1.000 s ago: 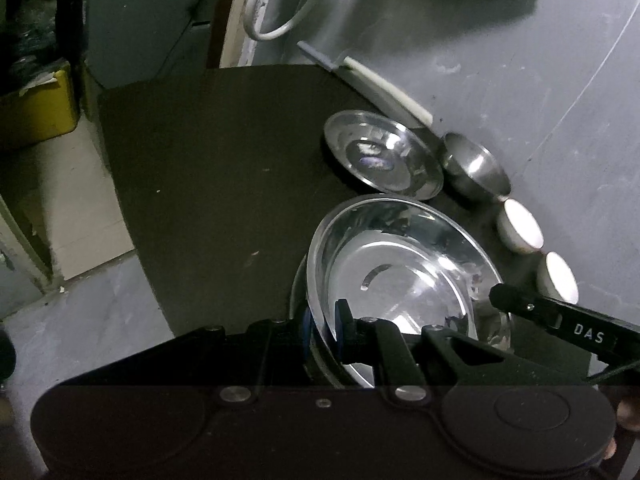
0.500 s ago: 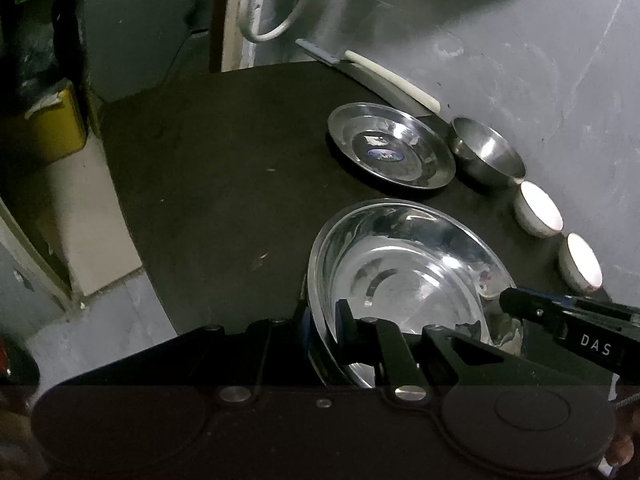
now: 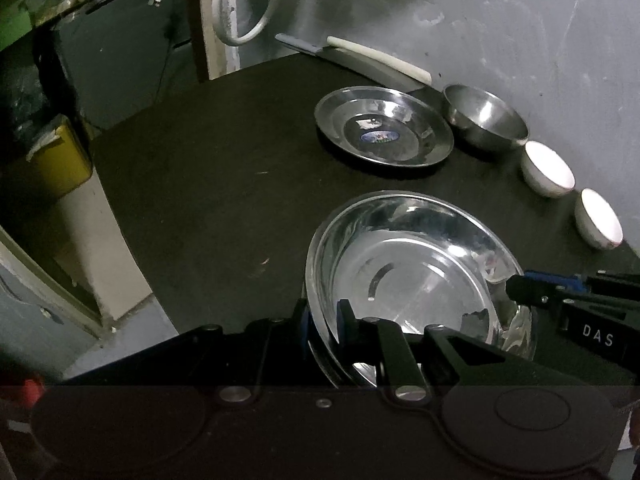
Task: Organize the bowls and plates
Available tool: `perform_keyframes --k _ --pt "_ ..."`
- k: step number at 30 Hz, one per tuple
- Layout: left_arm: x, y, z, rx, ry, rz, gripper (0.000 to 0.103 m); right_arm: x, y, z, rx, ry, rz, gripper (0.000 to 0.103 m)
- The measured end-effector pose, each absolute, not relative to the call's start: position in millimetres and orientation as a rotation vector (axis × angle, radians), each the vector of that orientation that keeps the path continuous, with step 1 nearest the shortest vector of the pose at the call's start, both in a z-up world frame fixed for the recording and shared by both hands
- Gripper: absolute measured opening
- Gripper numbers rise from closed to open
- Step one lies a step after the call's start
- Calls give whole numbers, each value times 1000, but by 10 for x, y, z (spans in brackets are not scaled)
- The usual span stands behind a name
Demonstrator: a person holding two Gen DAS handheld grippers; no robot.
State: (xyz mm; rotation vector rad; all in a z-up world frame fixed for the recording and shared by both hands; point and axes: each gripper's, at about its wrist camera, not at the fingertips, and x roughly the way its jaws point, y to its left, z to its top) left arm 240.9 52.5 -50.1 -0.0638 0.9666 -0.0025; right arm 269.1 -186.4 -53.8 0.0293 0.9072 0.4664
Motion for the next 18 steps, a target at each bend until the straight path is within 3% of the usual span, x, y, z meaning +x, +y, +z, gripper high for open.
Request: perform_keyframes --k 8,18 --pt "2441 421 -503 42 991 1 17 2692 -1849 -542 19 900 467 15" --pt "2422 514 -523 -36 990 -25 25 2678 -1837 -534 42 894 477 28"
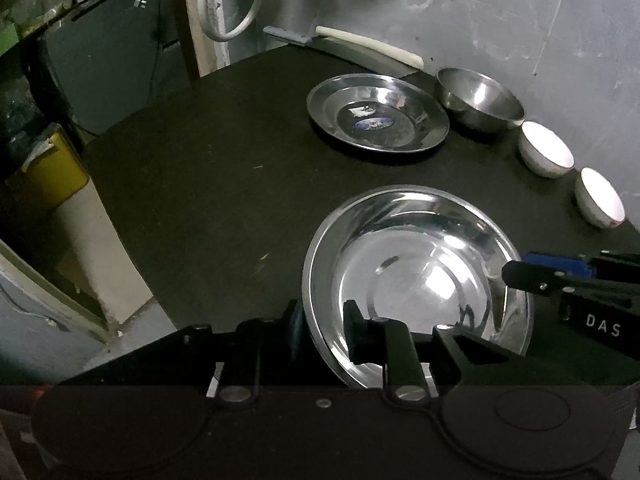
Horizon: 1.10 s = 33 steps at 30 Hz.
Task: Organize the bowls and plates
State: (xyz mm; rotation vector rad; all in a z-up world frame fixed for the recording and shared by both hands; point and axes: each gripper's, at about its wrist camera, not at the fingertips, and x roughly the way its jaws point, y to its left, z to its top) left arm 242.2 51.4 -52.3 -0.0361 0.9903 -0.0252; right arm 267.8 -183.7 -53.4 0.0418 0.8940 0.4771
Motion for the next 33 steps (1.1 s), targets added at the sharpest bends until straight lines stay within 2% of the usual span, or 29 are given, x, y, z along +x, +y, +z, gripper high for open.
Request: perform_keyframes --k 4,6,8,10,12,14,16,19,25,33 --pt "2416 536 -484 -53 974 -24 38 2668 -1833 -525 51 887 476 32" --pt "2411 569 -449 -62 960 -23 48 2657 -1824 -508 56 881 476 35" --pt "2409 604 -419 -73 945 -15 58 2649 -1817 -483 60 872 472 43" --pt "2403 642 -387 -89 925 -9 66 2638 -1813 -456 63 862 467 56" --pt "2405 683 -362 -105 910 1 79 2636 -1816 -429 72 854 460 66" --pt "2416 727 -342 -121 896 16 86 2642 -1819 -404 82 846 454 74" --pt "2430 775 -328 -133 886 27 89 2651 -1815 -386 85 838 445 86" --pt "2455 840 -316 -152 882 40 94 2653 -1811 -362 95 828 437 93" --pt "2536 933 -318 -179 871 54 102 2673 -1775 -333 94 811 416 102" --pt "2714 1067 -362 -234 872 23 102 2745 -1728 -318 88 796 371 103"
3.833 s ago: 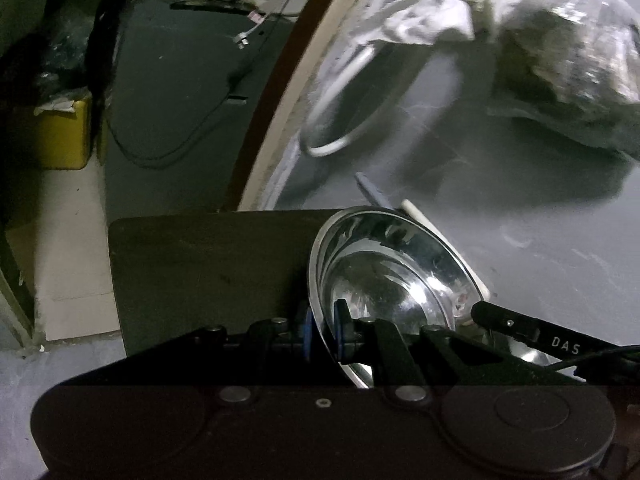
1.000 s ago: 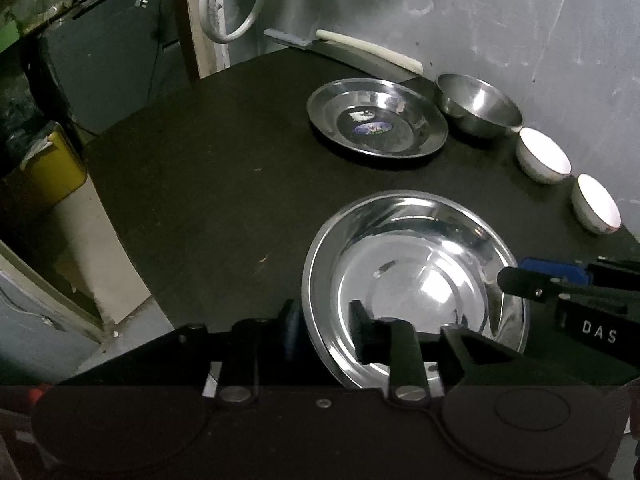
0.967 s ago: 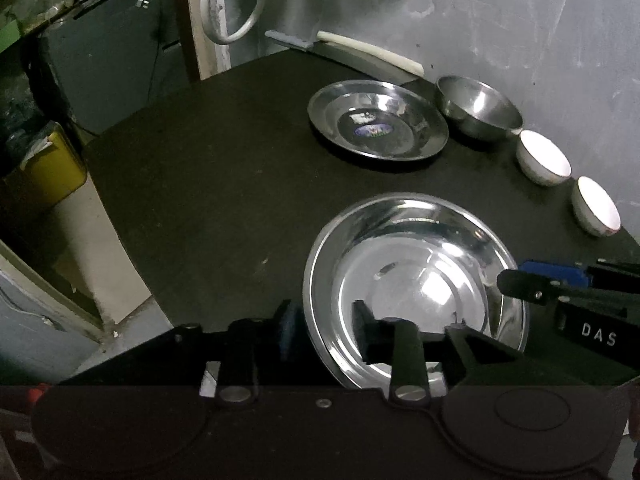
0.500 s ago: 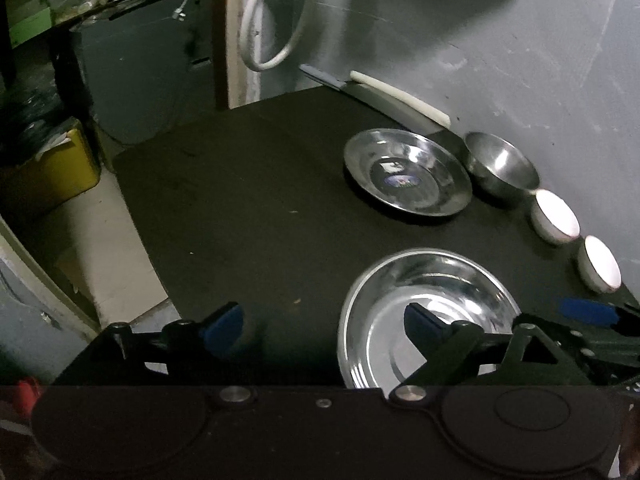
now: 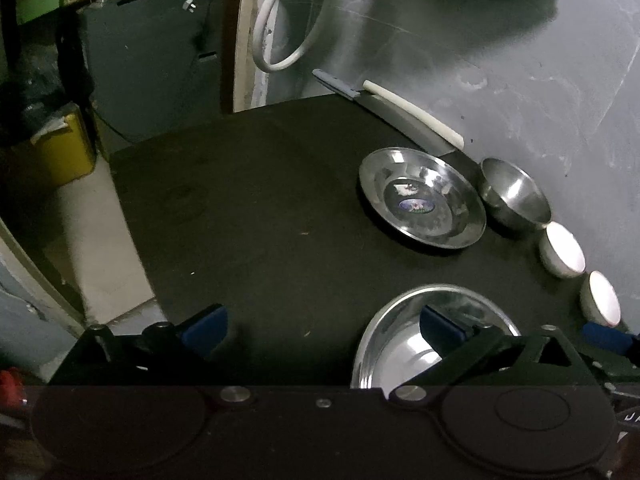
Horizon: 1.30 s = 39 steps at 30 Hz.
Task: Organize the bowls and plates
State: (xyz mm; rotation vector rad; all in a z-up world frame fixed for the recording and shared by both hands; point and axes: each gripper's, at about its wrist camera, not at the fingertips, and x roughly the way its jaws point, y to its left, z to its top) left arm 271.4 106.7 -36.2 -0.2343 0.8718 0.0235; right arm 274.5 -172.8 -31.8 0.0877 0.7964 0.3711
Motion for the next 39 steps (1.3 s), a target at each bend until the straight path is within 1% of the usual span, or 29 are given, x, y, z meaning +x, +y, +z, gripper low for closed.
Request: perform_keyframes --k 7,19,30,32,39 --pt "3039 1134 -436 -250 878 -6 102 2909 -1727 -364 117 800 313 103" --pt "3885 1138 -580 -212 886 -55 102 3378 -1771 -519 170 832 212 103" --pt "4492 1036 -652 -156 904 -74 102 3900 -1564 -623 168 837 218 102" --pt "4545 1024 -668 -153 907 -82 102 3955 -1543 -647 176 839 219 101" --pt "4650 1008 -736 -150 921 -90 102 4095 -1496 -728 199 862 226 91"
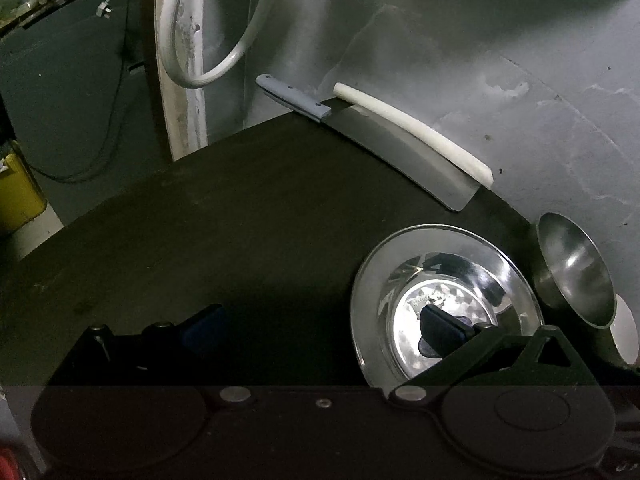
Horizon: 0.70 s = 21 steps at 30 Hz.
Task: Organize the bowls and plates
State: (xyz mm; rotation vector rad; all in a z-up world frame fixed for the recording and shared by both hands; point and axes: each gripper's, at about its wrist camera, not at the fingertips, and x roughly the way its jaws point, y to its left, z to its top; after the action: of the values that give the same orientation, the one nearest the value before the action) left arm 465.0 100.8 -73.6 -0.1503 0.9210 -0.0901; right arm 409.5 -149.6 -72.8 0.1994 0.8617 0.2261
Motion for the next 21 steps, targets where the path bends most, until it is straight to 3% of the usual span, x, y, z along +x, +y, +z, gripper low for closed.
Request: perform_keyframes --k 11,13,21 --pt "4674 938 -804 -153 931 -125 102 4168 -1462 -813 224 881 241 78" --pt "4670 921 -809 -145 927 -127 101 4185 -1445 -823 226 883 245 71" --pt "4667 898 -835 -133 934 -123 83 4246 -1411 -832 236 901 243 49"
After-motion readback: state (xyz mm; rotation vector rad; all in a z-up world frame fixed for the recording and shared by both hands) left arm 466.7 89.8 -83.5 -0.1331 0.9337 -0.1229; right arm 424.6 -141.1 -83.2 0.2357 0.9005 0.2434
